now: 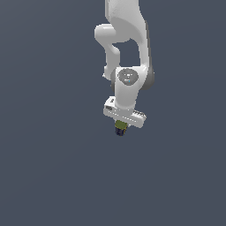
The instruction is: Pick up the object and move it to a goal position.
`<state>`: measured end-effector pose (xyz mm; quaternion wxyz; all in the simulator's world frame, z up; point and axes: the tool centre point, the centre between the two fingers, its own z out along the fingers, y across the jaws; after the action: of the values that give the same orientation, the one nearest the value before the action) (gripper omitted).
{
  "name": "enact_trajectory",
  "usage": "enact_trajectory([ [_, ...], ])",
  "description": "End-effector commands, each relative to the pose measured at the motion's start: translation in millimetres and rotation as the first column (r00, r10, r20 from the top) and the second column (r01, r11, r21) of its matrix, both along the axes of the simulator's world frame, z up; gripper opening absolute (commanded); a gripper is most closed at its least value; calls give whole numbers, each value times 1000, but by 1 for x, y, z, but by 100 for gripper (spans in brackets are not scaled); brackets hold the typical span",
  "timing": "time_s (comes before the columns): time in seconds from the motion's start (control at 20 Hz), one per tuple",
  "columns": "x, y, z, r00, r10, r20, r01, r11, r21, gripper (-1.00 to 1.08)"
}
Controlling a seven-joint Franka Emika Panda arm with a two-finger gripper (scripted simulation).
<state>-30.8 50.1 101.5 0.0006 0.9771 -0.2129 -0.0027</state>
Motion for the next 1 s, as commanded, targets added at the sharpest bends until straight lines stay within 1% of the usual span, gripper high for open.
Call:
enact_trajectory([
  [0.0, -4, 7, 20, 1000, 0, 5, 0, 1000, 1, -100],
  [0.25, -15, 21, 62, 1000, 0, 6, 0, 1000, 0, -100],
  [0.5, -22, 32, 95, 1000, 0, 6, 0, 1000, 0, -100],
  [0.75, -27, 40, 115, 1000, 0, 6, 0, 1000, -1, -100],
  [0.95, -27, 42, 120, 1000, 0, 6, 0, 1000, 0, -100],
])
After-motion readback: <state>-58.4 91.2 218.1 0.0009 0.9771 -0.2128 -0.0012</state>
